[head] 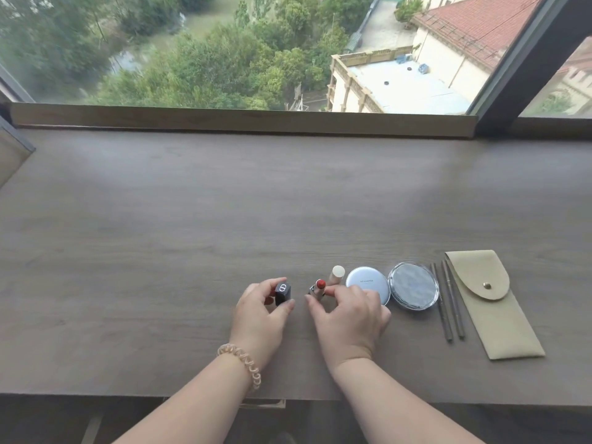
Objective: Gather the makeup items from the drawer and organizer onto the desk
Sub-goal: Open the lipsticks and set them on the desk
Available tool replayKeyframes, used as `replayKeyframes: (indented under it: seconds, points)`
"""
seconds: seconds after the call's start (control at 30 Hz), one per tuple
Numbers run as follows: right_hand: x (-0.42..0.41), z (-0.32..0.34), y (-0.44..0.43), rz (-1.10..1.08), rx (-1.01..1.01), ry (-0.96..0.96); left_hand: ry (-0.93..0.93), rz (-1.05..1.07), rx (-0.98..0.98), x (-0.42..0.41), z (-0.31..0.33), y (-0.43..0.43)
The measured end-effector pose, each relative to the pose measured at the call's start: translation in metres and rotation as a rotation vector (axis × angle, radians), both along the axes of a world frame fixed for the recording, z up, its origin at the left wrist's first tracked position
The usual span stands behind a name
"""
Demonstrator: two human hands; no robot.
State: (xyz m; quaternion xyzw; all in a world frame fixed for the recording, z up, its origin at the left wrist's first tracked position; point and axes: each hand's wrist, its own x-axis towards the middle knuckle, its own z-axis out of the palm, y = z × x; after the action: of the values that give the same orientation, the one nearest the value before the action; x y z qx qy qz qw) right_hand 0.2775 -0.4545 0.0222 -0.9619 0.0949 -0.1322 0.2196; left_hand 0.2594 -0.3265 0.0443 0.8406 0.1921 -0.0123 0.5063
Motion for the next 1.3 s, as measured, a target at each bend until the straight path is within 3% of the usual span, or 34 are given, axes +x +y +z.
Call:
replayKeyframes:
  seconds: [0.33, 0.5, 0.6, 0.73, 1.03, 1.3]
  points:
    - [-0.004, -0.005, -0.007, 0.052, -0.031, 0.021, 0.029, -0.048, 0.258, 0.009, -0.008, -0.013]
    - [-0.013, 0.006, -0.033, 0.133, 0.024, -0.139, 0.021, -0.102, 0.337, 0.008, -0.005, -0.011]
    - [-0.006, 0.023, -0.046, 0.19, 0.14, -0.257, -0.105, -0.064, 0.257, 0.009, 0.012, -0.009]
    - [0.017, 0.035, -0.049, 0.299, 0.074, -0.249, -0.234, 0.039, 0.162, 0.023, 0.045, -0.007]
    - [0.029, 0.033, -0.051, 0.492, -0.077, -0.175, -0.186, 0.073, 0.123, 0.008, 0.059, -0.015]
    - [0.032, 0.08, -0.075, 0.434, 0.049, -0.207, -0.291, 0.141, 0.012, 0.006, 0.089, -0.033]
